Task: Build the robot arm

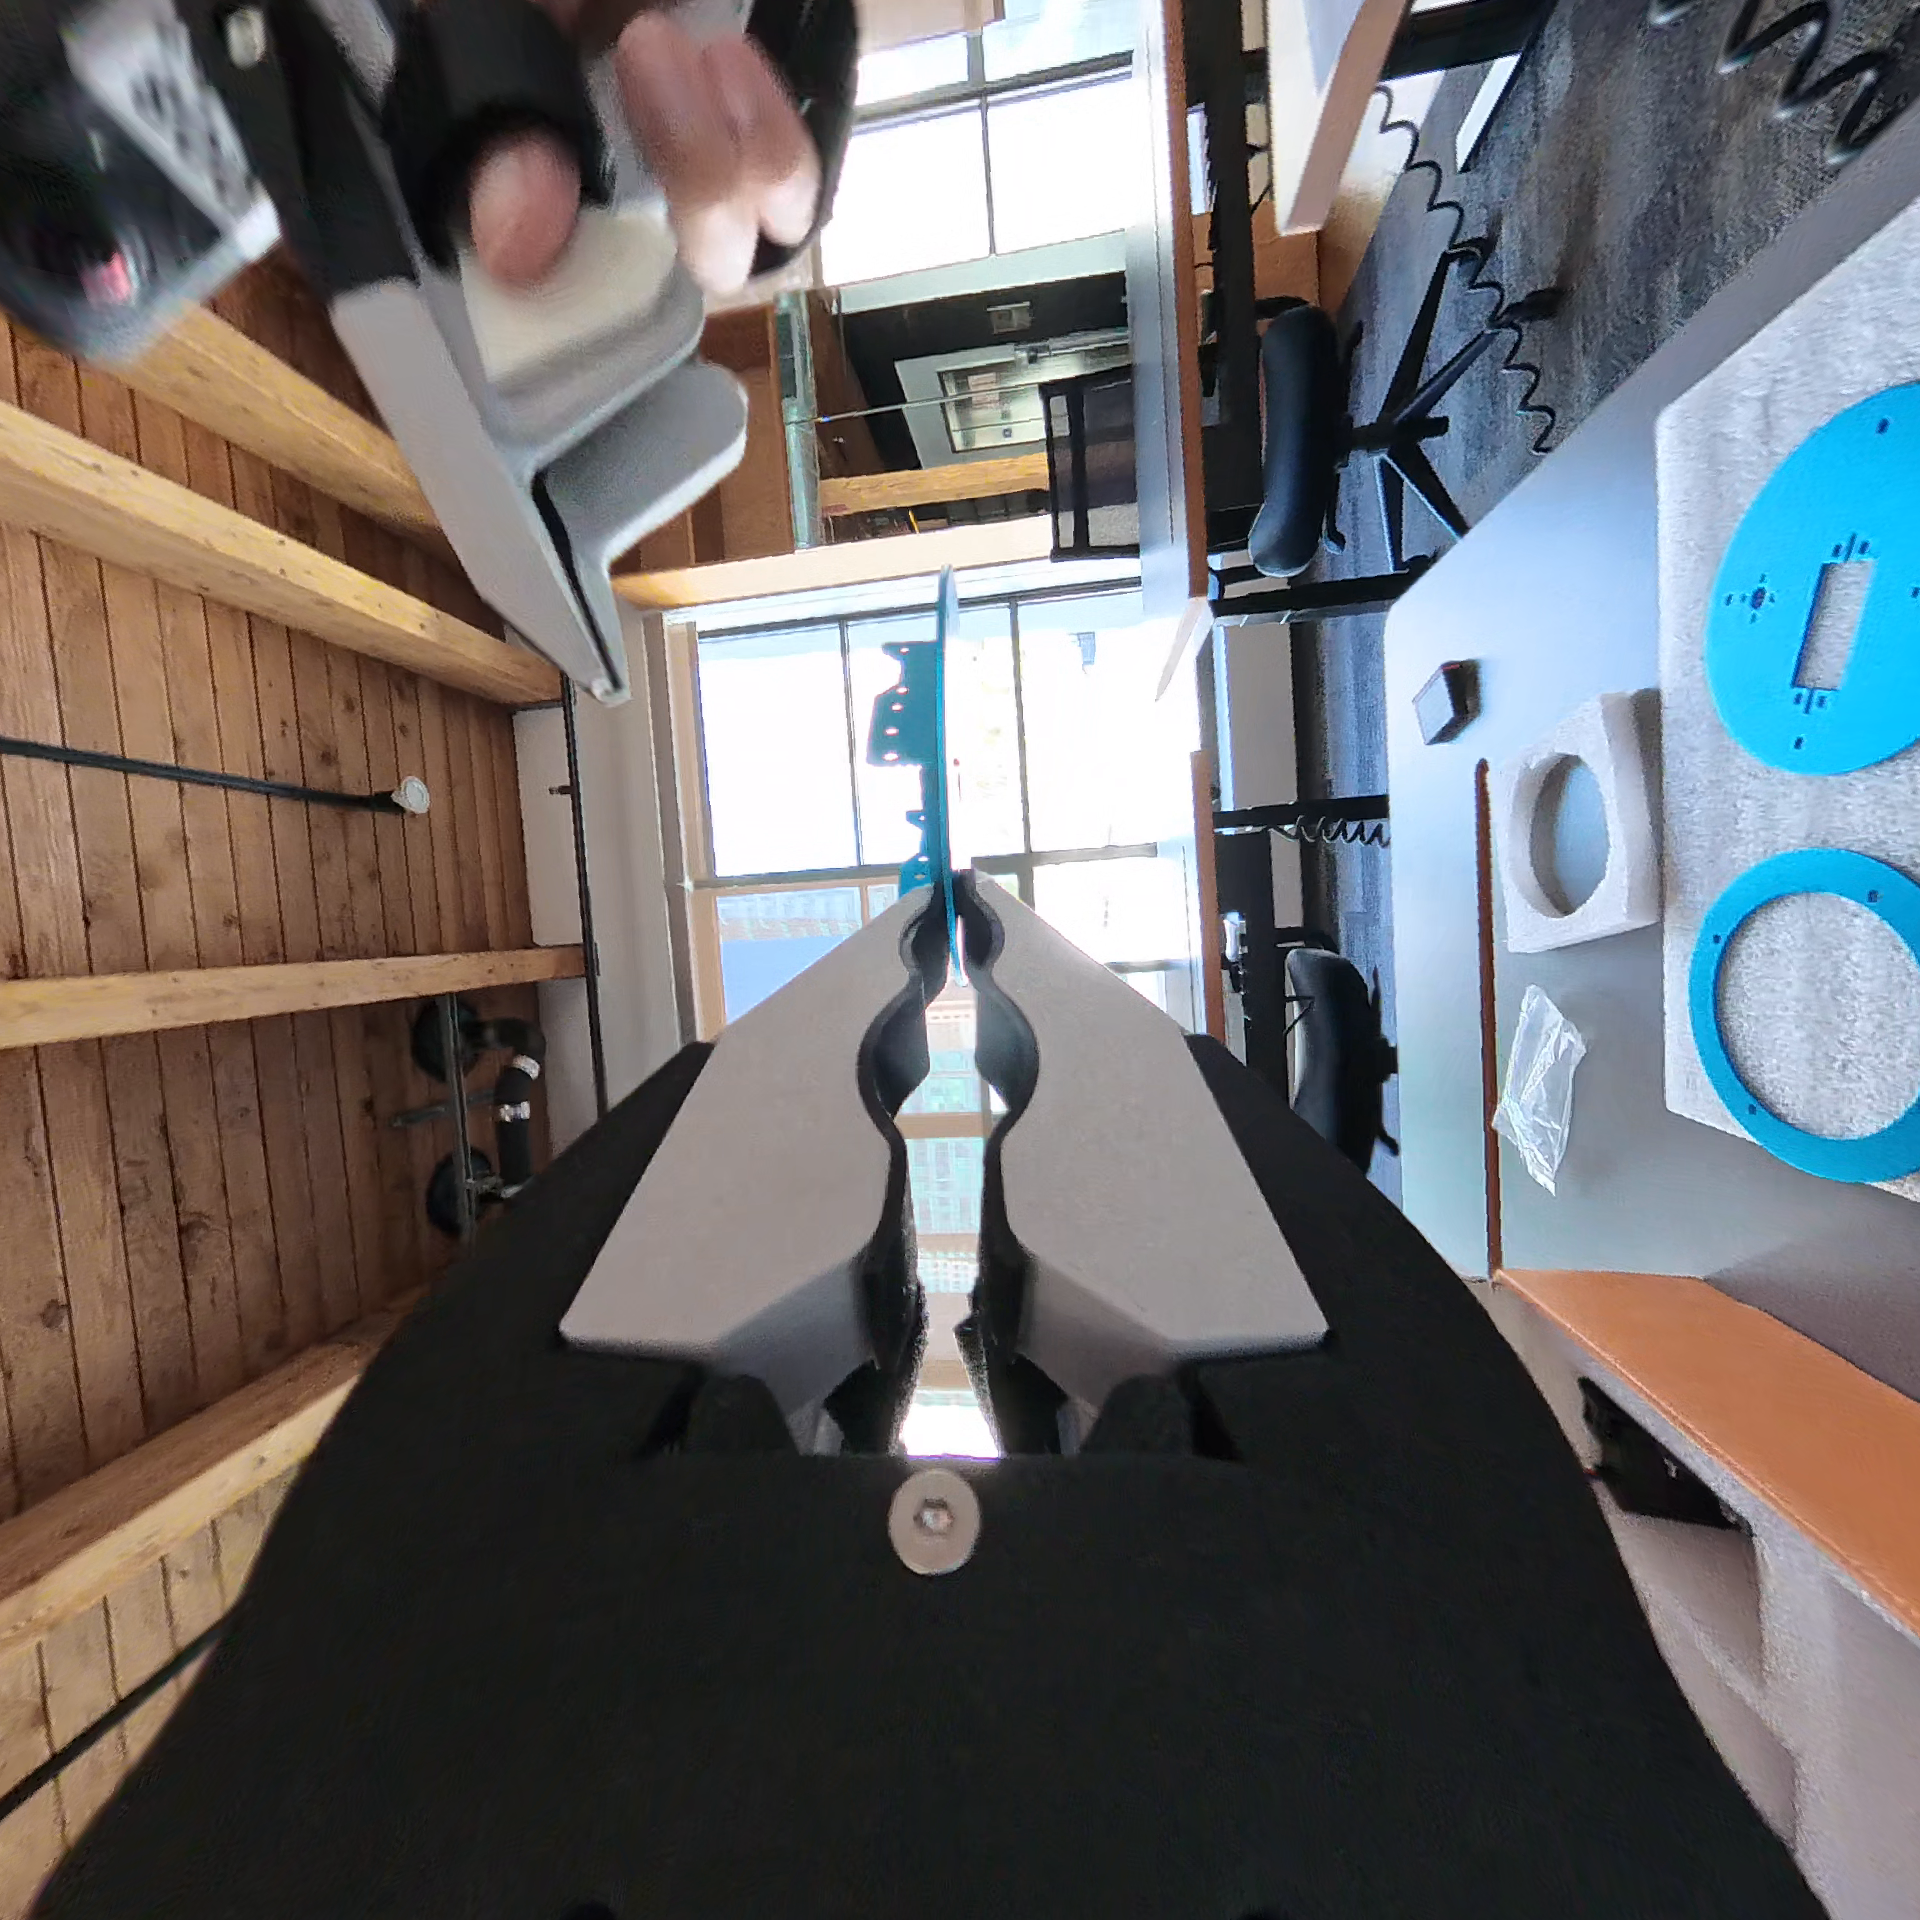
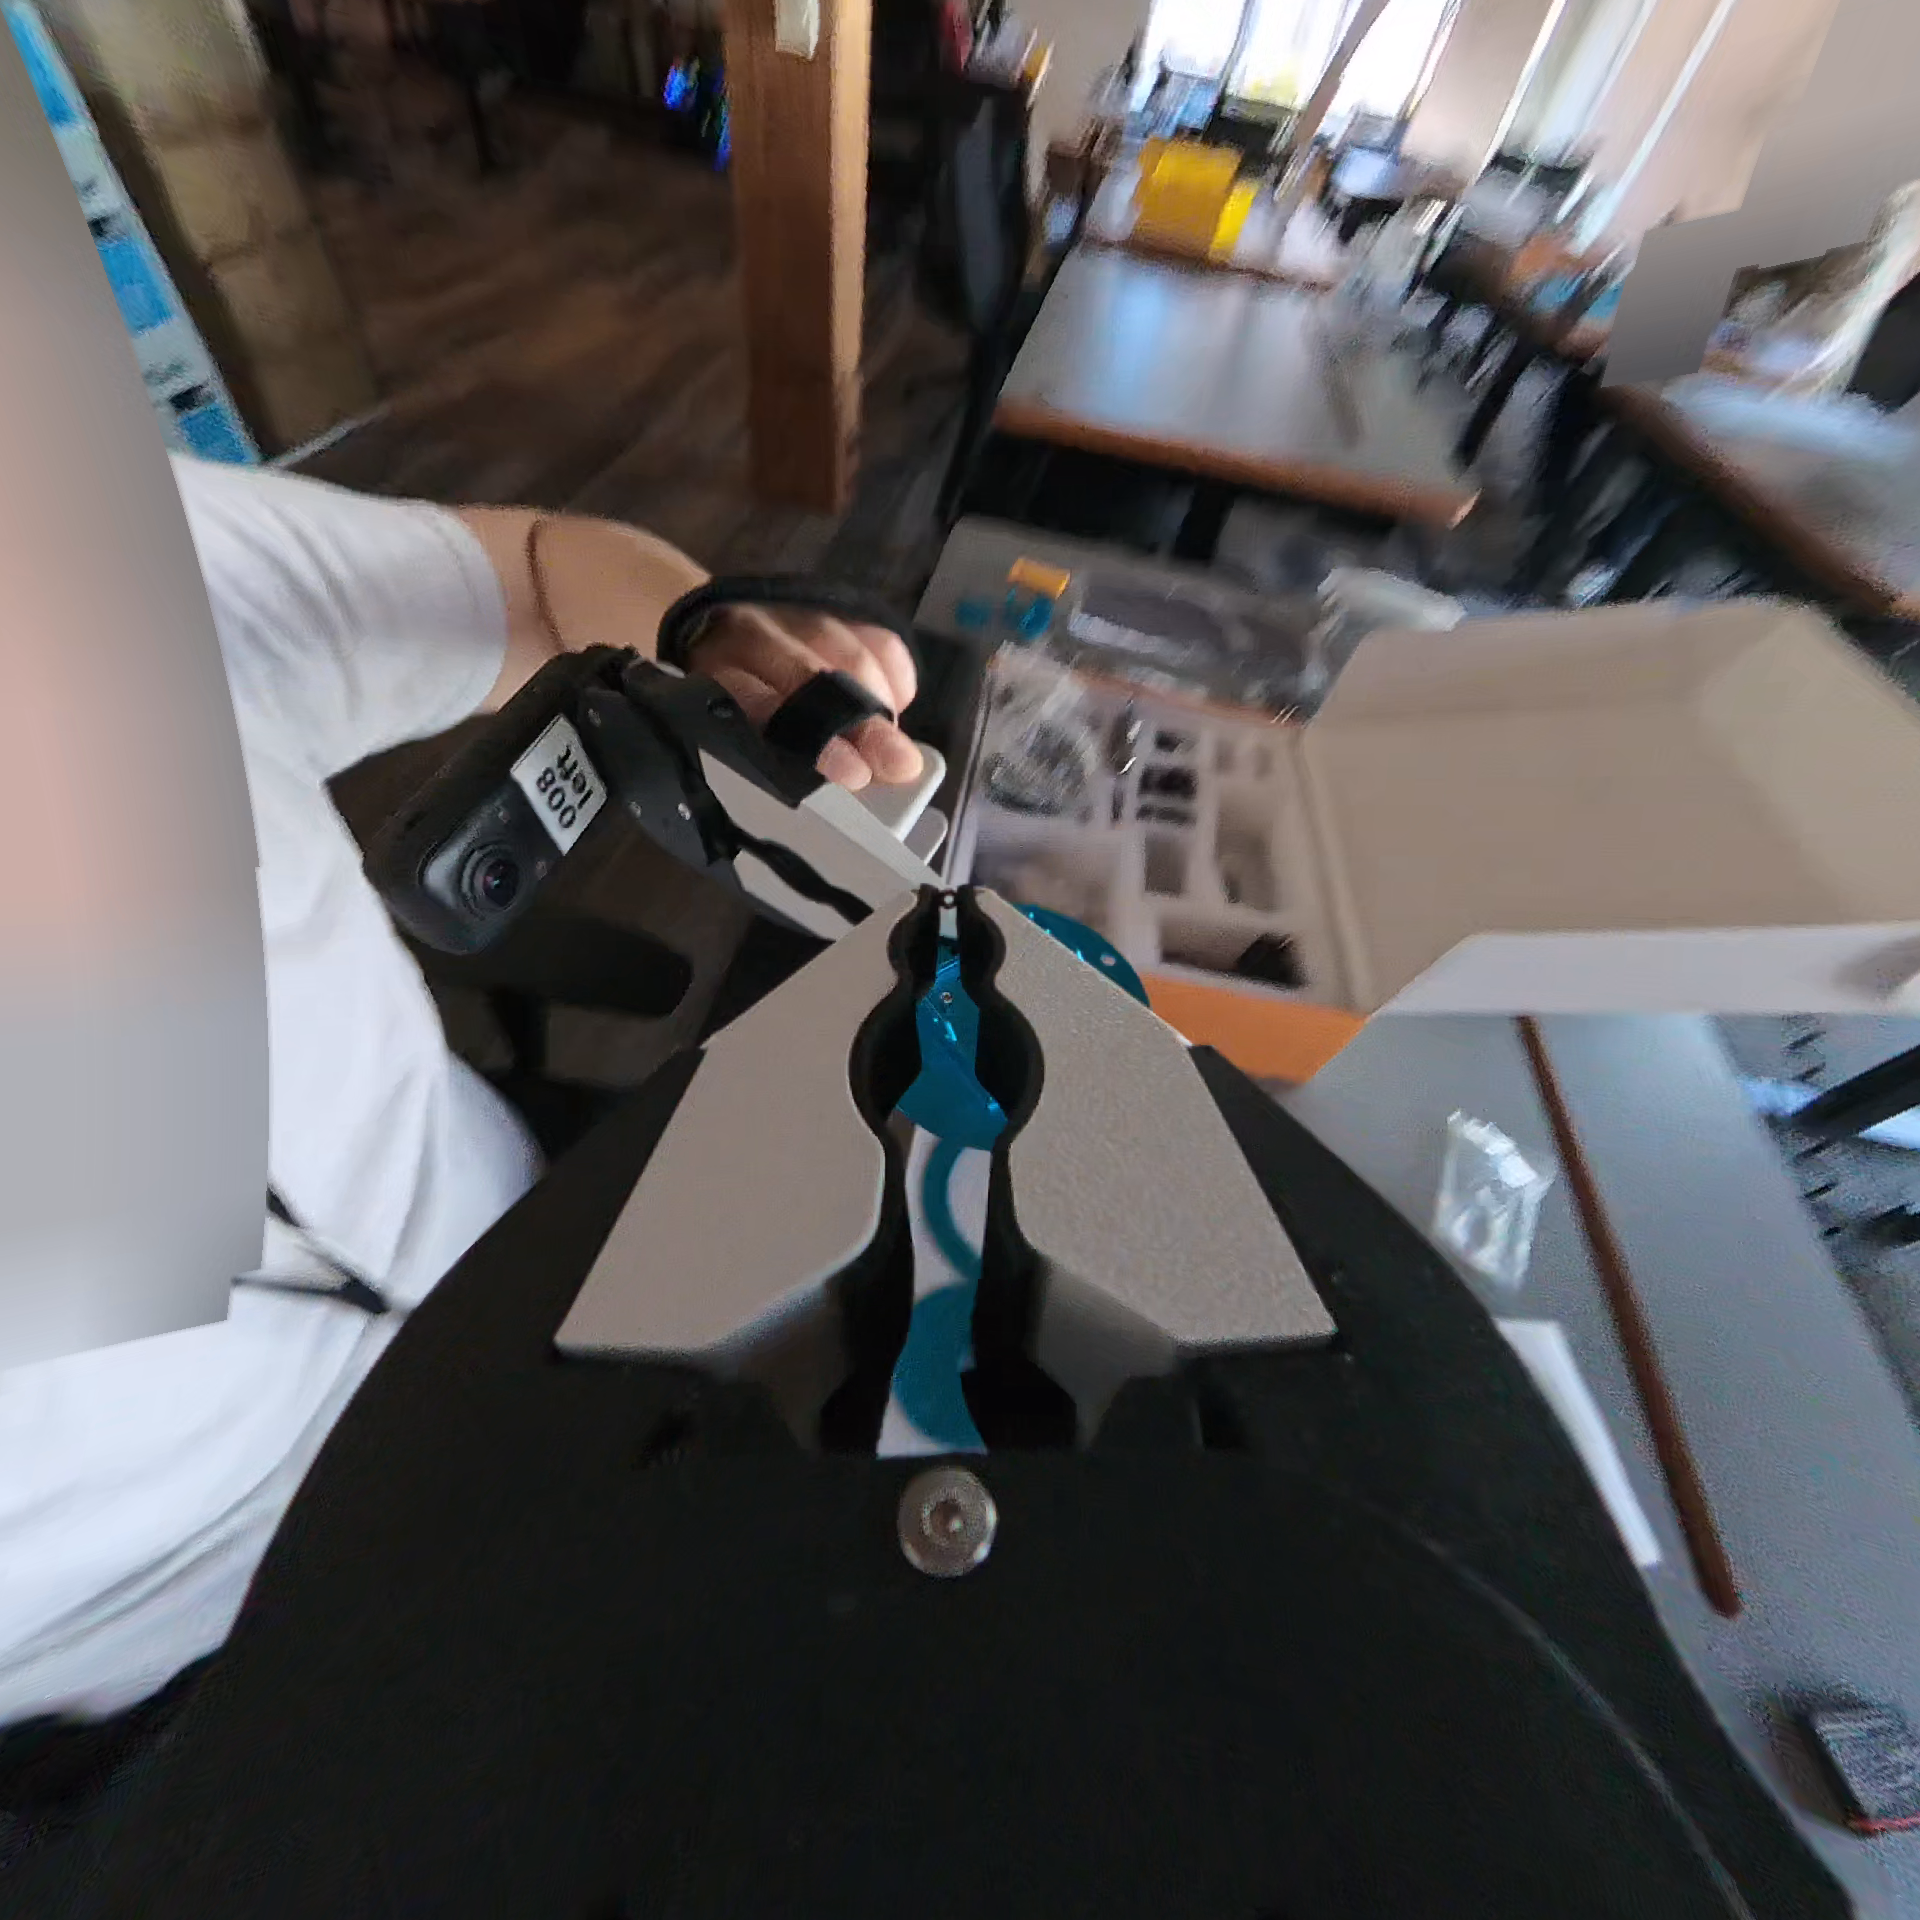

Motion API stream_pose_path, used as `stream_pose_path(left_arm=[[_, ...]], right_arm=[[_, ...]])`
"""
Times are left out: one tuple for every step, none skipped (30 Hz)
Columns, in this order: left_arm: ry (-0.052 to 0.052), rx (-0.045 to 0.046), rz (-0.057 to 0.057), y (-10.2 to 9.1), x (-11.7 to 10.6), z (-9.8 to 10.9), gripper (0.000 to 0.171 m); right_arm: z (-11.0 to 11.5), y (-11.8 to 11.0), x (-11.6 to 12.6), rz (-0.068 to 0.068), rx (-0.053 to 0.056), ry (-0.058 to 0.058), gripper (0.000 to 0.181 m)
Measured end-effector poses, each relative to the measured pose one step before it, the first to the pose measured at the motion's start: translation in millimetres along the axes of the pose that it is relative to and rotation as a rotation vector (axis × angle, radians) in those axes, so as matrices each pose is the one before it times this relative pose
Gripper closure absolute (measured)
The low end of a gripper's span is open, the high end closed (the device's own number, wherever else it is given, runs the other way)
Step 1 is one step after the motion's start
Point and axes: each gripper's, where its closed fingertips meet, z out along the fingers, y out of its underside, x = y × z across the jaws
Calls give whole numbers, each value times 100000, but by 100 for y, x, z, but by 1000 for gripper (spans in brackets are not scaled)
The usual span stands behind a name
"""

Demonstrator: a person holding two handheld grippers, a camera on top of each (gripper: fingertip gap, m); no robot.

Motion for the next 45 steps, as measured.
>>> stream_pose_path(left_arm=[[-178, 725, 1573, -326, 683, -215, 171], [-256, 726, 1378, -336, 601, -215, 171], [-212, 808, 871, -348, 537, -222, 171], [-10, 959, 355, -348, 522, -215, 171], [242, 842, 253, -331, 525, -204, 171], [74, 746, 682, -310, 494, -208, 171], [-62, 996, 1148, -346, 461, -211, 171], [182, 975, 1236, -322, 473, -193, 171], [359, 745, 828, -265, 423, -154, 171], [560, 630, 90, -182, 367, -117, 171], [529, 615, -415, -113, 282, -91, 171], [314, 452, -310, -63, 181, -81, 171], [156, 153, -49, -8, 106, -50, 171], [-18, 139, 39, 22, 42, -26, 171], [-49, 176, -68, 37, 19, -22, 171], [93, -18, -220, 78, 14, 3, 171], [123, 26, -437, 84, 6, 15, 171], [260, 207, -748, 68, 37, 21, 171], [387, 169, -866, 44, 58, 31, 171], [689, 114, -552, 24, 144, 37, 171], [63, 29, -367, 10, 110, 28, 171], [-95, 262, -257, -37, 126, 7, 171], [110, 282, -454, -64, 185, 14, 171], [171, 38, -894, -53, 231, 17, 171], [321, 7, -1151, -77, 318, 34, 171], [32, 109, -932, -88, 353, 24, 171], [-229, -63, -588, -90, 350, 17, 171], [-48, -371, 45, -75, 439, 18, 171], [327, -627, 619, -23, 536, 39, 171], [860, -852, 13, 30, 667, 52, 171], [1360, -844, -841, 78, 733, 73, 171], [1151, -925, -1204, 146, 685, 99, 171], [1385, -1190, -1492, 183, 726, 141, 171], [1502, -1429, -1449, 161, 770, 204, 171], [1275, -1063, -1310, 55, 809, 241, 171], [1871, -344, -952, -106, 920, 257, 171], [1697, -514, -567, -88, 872, 291, 171], [1150, -1089, -581, -20, 688, 309, 171], [960, -932, -825, -49, 519, 260, 171], [421, -402, -983, -110, 302, 195, 171], [120, -272, -844, -109, 156, 147, 171], [231, -570, -636, -73, 97, 127, 171], [144, -613, -503, -44, 59, 103, 171], [54, -370, -331, -44, 29, 81, 171], [17, -426, -57, -16, 39, 40, 171]], right_arm=[[546, 854, 176, 1822, -5996, -2747, 180], [527, 914, 0, 30, -6091, -2904, 180], [634, 910, -359, -2257, -6615, -4536, 180], [602, 874, -682, -4565, -5478, -4926, 180], [672, 780, -518, -4648, -4892, -3420, 179], [640, 672, -434, -2678, -4063, -2867, 179], [679, 504, -63, 372, -3308, -1642, 179], [615, 277, -147, 1136, -1566, -2179, 179], [530, 248, -330, 270, -1004, -3170, 179], [485, 361, -306, -456, -1445, -2928, 179], [407, 415, -229, -480, -1660, -2407, 179], [398, 461, 70, -218, -1834, -613, 179], [505, 310, 186, -667, -1013, -474, 179], [361, 304, -105, -942, -1064, -1311, 179], [371, 297, -10, -1188, -1183, -549, 179], [359, 254, -52, -1155, -1086, -619, 179], [315, 157, -333, -663, -516, -2264, 179], [269, 151, -191, -701, -572, -1011, 179], [285, 209, 250, -554, -809, 1249, 179], [196, 415, 98, 239, -2061, 377, 179], [127, 61, 43, 42, -155, 82, 179], [-270, -327, 1, -550, 2746, 1528, 179], [-421, -471, -101, -265, 3948, 1138, 179], [-495, -410, 5, -218, 4236, 2759, 179], [-767, -343, 251, -500, 5660, 6004, 179], [-821, -302, 114, -518, 7962, 6159, 179], [-902, -75, -6, 541, 8091, 6588, 179], [-1001, 657, 494, 1850, 5905, 10555, 179], [-982, 1674, 794, 2265, 1976, 12605, 180], [-743, 2549, 566, 2710, -1076, 10688, 180], [-316, 3043, 240, 5052, -1915, 7673, 180], [114, 3423, -157, 7828, -2979, 3647, 180], [507, 3528, -165, 8827, -4193, 1868, 180], [695, 3297, 76, 8718, -4299, 2259, 180], [785, 2518, -29, 6950, -2537, 919, 179], [684, 2290, -187, 5323, -3694, -542, 180], [638, 2106, 214, 4451, -6604, 1182, 180], [485, 1883, 488, 2589, -8171, 2468, 179], [537, 1259, -82, 124, -7098, -1200, 179], [462, 562, -295, -1255, -4178, -2046, 179], [305, 89, -52, -1866, -2506, -401, 179], [24, -303, -65, -2374, -932, -629, 179], [19, -32, 160, -3026, -2533, 756, 179], [37, 107, 245, -2894, -2658, 1029, 178], [33, -29, -53, -1603, -942, -1286, 177]])
